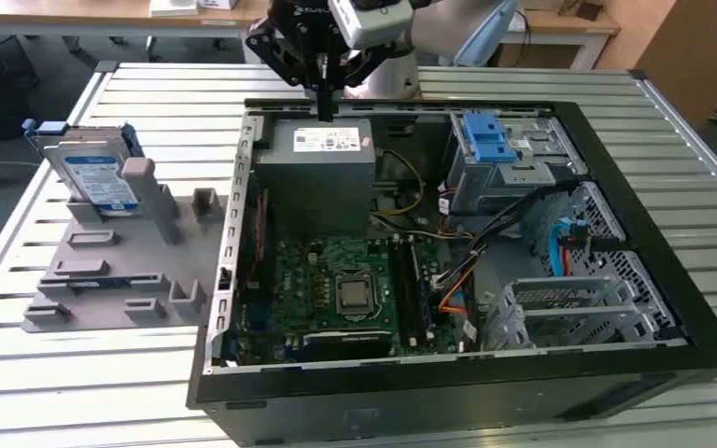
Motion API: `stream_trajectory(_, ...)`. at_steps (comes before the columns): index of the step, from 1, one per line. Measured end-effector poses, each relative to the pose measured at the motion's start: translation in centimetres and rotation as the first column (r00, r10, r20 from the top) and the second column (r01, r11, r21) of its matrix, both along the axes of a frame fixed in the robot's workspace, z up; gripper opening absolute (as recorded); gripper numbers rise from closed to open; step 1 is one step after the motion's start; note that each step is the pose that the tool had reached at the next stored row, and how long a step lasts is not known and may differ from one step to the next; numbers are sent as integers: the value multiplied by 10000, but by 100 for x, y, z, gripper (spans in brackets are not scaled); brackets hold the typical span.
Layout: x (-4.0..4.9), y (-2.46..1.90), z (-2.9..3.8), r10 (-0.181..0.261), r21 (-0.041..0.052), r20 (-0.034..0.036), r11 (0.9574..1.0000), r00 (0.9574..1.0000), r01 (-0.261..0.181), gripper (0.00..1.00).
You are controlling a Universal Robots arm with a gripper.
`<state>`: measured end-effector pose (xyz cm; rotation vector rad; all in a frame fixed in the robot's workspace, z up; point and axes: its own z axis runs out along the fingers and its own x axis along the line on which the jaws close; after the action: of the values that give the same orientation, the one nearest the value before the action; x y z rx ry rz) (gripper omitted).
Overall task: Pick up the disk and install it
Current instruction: 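Reach for the disk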
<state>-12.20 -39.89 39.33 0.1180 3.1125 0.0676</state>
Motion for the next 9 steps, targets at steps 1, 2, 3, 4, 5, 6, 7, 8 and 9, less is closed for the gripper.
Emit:
stream_trajectory(1, 0, 0, 0, 0, 0, 0, 10000, 10000, 0, 11)
stream_trajectory(2, -32, 0, 0, 0, 0, -1, 10000, 10000, 0, 11)
stream_trajectory(3, -101, 0, 0, 0, 0, 0, 10000, 10000, 0, 11)
stream_trajectory(4, -103, 0, 0, 0, 0, 0, 10000, 10000, 0, 11)
stream_trajectory(5, -105, 0, 0, 0, 0, 0, 10000, 10000, 0, 11)
stream_trajectory(6, -108, 0, -1, -1, 0, 0, 10000, 10000, 1, 11)
stream_trajectory(7, -110, 0, -1, 0, 0, 0, 10000, 10000, 0, 11)
stream_trajectory(8, -113, 0, -1, 0, 0, 0, 10000, 10000, 0, 11)
stream_trajectory(9, -117, 0, -1, -1, 0, 1, 10000, 10000, 1, 11)
